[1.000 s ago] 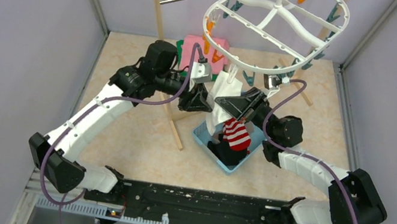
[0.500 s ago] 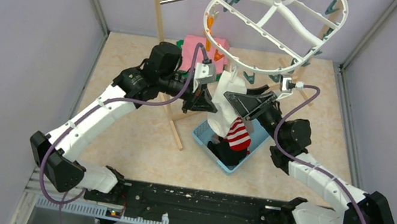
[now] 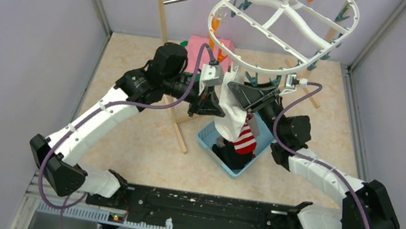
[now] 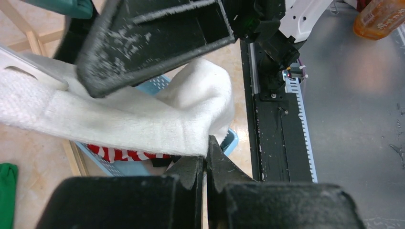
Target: Remove the socks clipped to the hanger
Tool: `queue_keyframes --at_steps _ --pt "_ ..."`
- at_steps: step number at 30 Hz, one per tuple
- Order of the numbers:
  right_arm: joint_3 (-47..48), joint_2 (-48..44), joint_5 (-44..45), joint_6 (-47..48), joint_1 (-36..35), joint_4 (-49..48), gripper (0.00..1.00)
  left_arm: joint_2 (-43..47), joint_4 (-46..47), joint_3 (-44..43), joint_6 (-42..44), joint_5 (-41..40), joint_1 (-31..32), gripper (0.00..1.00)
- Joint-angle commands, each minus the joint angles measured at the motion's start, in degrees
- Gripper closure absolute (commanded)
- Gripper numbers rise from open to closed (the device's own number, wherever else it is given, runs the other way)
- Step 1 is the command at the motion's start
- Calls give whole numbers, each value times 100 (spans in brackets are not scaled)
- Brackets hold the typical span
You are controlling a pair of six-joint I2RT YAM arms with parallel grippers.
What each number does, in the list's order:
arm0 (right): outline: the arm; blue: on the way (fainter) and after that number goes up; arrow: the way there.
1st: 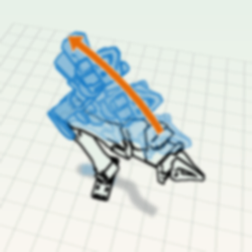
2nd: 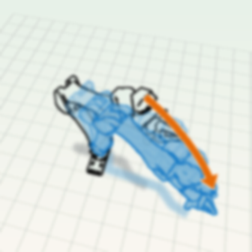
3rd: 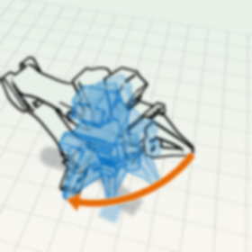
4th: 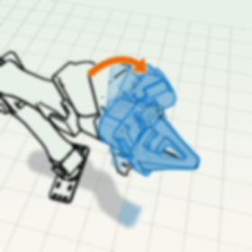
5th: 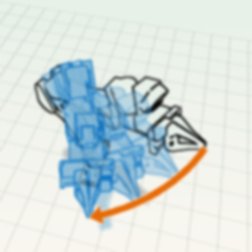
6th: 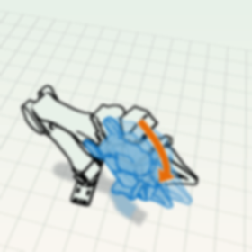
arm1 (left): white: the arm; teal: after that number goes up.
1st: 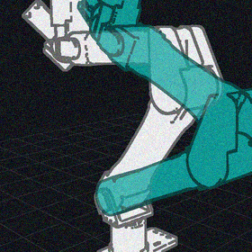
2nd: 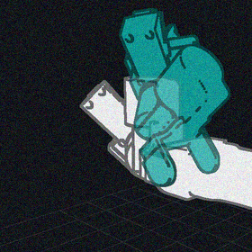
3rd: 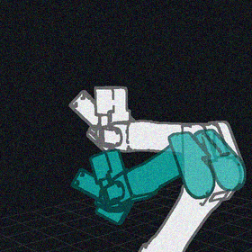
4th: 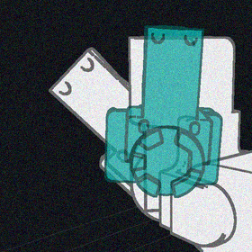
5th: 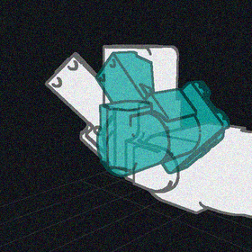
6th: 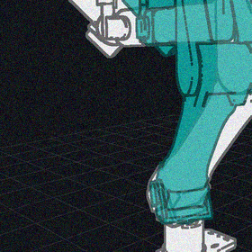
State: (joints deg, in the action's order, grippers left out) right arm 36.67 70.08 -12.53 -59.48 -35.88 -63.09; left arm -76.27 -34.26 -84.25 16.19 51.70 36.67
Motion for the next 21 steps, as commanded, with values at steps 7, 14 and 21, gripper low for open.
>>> queue_keyframes --at_steps 7,14,21 --pt "792 996 -114 -949 6 -2083 28 163 44 -189 26 241 45 100" --pt "966 1356 -134 -1265 4 -2519 31 198 104 -201 -155 358 54 100" --pt "1053 1650 -198 -1851 39 -3245 35 244 147 -214 -275 418 65 100"
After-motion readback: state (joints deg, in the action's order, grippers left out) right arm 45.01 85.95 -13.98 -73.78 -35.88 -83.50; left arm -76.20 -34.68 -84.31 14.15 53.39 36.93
